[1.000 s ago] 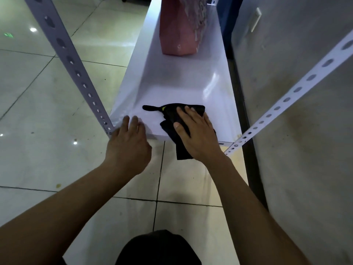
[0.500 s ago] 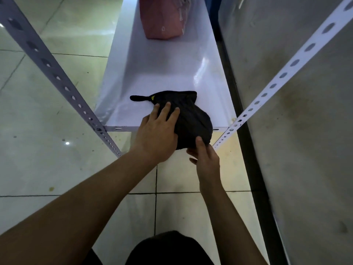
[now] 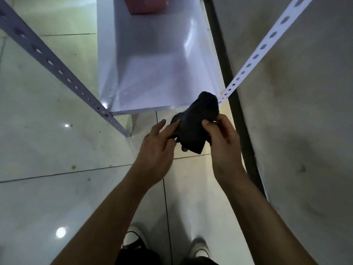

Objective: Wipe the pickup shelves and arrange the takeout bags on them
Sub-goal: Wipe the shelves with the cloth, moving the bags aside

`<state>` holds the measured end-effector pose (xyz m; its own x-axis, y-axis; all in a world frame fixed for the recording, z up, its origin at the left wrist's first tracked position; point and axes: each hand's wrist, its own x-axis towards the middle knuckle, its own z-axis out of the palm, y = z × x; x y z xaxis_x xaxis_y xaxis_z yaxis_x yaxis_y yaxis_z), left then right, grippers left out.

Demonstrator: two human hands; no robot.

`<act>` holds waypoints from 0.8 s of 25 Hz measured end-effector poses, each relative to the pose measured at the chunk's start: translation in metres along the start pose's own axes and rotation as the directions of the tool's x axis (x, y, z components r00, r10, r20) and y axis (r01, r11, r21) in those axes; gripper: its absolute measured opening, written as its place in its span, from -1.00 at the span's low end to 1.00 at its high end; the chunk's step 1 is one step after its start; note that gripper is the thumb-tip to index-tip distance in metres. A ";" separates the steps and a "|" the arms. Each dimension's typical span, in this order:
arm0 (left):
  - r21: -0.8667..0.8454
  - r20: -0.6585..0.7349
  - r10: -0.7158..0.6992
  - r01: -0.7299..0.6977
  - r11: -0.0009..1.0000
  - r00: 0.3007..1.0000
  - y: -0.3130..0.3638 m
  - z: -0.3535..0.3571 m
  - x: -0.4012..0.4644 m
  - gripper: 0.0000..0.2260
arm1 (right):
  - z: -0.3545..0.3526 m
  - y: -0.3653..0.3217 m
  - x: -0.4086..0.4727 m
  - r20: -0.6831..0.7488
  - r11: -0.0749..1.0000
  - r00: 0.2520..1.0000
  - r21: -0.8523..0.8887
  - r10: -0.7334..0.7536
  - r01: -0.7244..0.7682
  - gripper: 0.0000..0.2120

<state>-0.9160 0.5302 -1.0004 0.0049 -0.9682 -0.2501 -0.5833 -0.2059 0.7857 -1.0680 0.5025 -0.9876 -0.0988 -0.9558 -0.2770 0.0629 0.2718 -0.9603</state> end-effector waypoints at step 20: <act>-0.834 0.259 -0.469 0.440 0.332 0.844 0.366 -0.223 -0.191 -0.71 | -0.046 -0.449 -0.185 0.205 0.989 0.969 0.020 0.139 -0.146 -0.82</act>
<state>-0.9494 0.6084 -0.5393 0.0669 -0.6842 -0.7262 0.4859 -0.6133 0.6226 -1.1233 0.5622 -0.5064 0.1169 -0.9114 -0.3946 0.0961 0.4059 -0.9089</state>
